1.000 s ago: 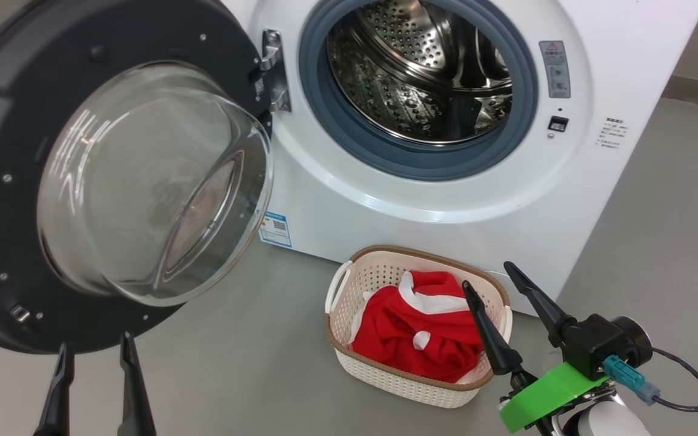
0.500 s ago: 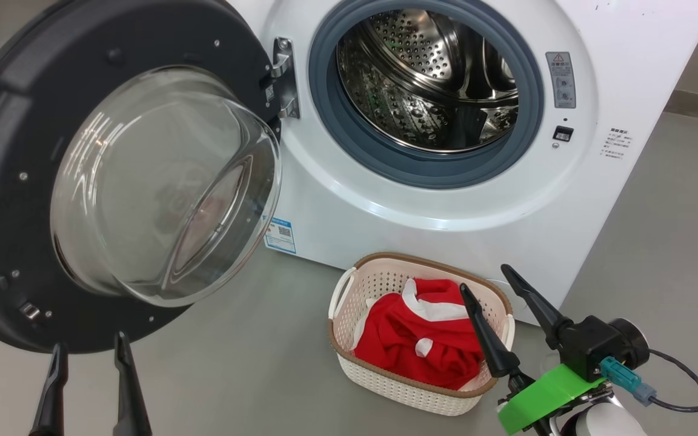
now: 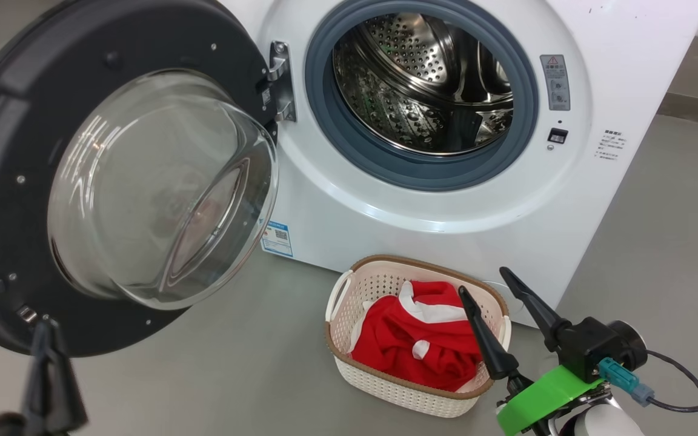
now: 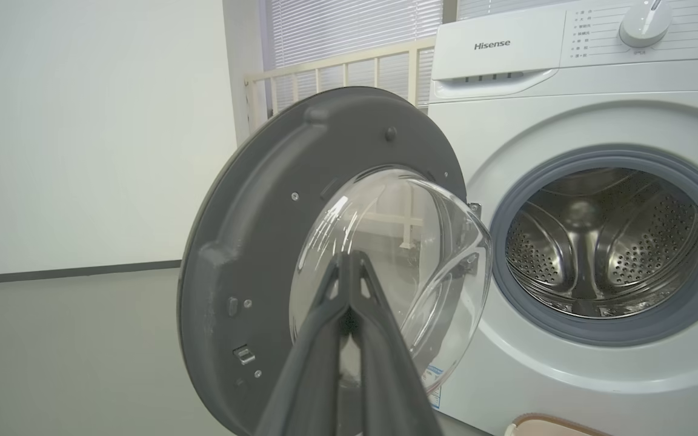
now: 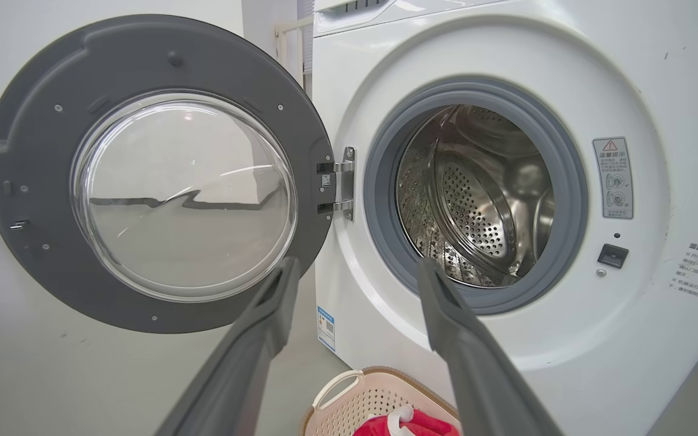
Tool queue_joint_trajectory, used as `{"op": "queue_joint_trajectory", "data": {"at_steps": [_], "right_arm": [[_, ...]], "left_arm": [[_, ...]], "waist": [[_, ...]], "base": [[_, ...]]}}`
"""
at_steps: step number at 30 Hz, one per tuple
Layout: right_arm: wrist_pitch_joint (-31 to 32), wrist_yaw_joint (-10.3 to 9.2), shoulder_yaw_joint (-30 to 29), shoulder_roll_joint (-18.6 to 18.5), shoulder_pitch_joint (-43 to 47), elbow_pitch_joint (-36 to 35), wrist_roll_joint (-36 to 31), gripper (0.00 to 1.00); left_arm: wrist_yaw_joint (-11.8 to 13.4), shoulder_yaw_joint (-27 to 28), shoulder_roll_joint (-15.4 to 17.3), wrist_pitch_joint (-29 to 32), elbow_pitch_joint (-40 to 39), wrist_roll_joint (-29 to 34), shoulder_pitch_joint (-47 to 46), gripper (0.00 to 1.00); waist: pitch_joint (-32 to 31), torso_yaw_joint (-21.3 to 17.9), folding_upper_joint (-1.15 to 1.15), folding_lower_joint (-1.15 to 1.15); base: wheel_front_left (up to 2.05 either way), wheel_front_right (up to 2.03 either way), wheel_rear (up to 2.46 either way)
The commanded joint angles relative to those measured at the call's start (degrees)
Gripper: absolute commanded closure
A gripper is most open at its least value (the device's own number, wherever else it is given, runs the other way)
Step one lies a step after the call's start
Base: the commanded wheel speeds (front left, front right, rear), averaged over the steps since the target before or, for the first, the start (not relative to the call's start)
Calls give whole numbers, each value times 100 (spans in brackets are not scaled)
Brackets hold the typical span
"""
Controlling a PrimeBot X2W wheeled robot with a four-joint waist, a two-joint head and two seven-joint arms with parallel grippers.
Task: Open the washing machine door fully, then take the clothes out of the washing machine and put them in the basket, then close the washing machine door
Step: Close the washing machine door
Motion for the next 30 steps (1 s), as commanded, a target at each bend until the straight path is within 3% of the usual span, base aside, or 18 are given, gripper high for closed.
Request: {"op": "queue_joint_trajectory", "data": {"at_steps": [1, 11, 19, 24, 30], "right_arm": [[-37, 2, 136, -4, -208, -116, 30, 0], [-37, 2, 118, -65, -256, -69, -27, 0], [-37, 2, 139, -81, -274, -13, -55, 0], [-37, 2, 141, -87, -301, 19, -55, 0], [-37, 2, 146, -113, -300, 63, -68, 0]], "left_arm": [[53, 338, 187, -42, -131, 60, -458, 100], [18, 1042, 739, -116, 250, -193, -1575, 100], [-276, 1323, 1094, -274, 1397, -586, -2915, 100], [-435, 1514, 1129, -323, 2091, -931, -3431, 100], [-810, 1937, 1023, -77, 3319, -1892, -4141, 100]], "waist": [[0, -26, 0, 0], [26, -190, 0, 0], [31, -255, 0, 0], [22, -299, 0, 0], [21, -344, 0, 0]], "base": [[0, 0, 0], [0, 0, 0], [0, 0, 0], [0, 0, 0], [0, 0, 0]]}}
